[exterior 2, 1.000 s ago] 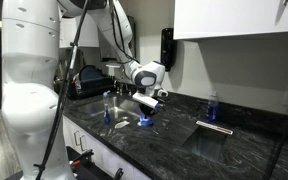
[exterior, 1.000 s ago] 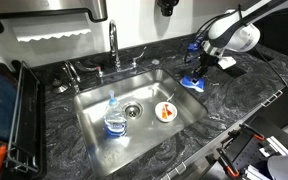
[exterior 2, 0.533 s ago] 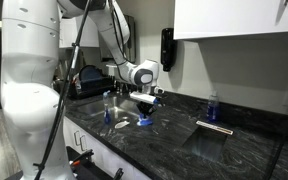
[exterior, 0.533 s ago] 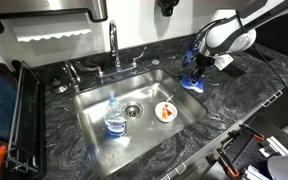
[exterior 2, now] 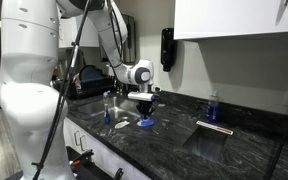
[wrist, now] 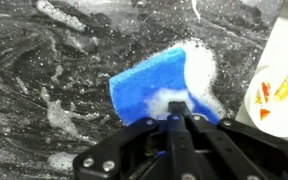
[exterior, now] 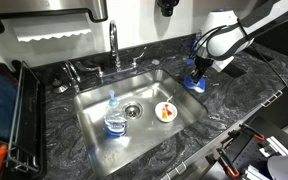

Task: Clean the counter with the sponge

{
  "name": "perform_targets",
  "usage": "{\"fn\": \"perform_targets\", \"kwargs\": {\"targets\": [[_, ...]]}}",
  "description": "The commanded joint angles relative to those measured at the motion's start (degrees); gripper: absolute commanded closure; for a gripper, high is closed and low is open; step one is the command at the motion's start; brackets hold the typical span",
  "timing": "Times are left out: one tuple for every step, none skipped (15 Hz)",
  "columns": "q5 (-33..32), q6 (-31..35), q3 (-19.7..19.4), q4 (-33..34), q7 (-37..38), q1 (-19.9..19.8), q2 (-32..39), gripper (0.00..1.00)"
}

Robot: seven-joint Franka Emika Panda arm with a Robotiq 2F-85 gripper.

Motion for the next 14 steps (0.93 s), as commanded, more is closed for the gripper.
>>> {"fn": "perform_targets", "kwargs": {"targets": [[-7.88, -1.14, -3.51, -3.49, 3.76, 0.40, 1.42, 1.00], [-9.51, -1.37, -3.99, -3.85, 4.60, 0.33, 1.12, 1.00], [-11.21, -1.52, -4.59, -4.33, 5.56, 0.23, 0.80, 1.00], [-13.19, -1.89, -5.22, -4.59, 6.59, 0.23, 0.62, 1.00], [-14.94, -2.32, -5.76, -4.84, 7.37, 0.16, 0.37, 1.00], [-16.47, -2.78, -6.19, -4.99, 8.13, 0.10, 0.24, 1.00], [-18.02, -3.23, -6.65, -5.14, 8.91, 0.03, 0.09, 1.00], [-19.15, -3.52, -6.96, -5.30, 9.48, -0.04, -0.01, 1.00], [-20.29, -3.77, -7.26, -5.46, 10.08, -0.09, -0.07, 1.00], [-21.11, -4.08, -7.46, -5.54, 10.47, -0.14, -0.16, 1.00], [-21.96, -4.39, -7.61, -5.49, 10.91, -0.13, -0.20, 1.00], [-22.82, -4.87, -7.76, -5.35, 11.49, -0.08, -0.20, 1.00], [-23.52, -5.31, -7.87, -5.27, 11.84, -0.12, -0.22, 1.00], [-23.92, -5.45, -7.94, -5.33, 12.04, -0.21, -0.35, 1.00]]}}
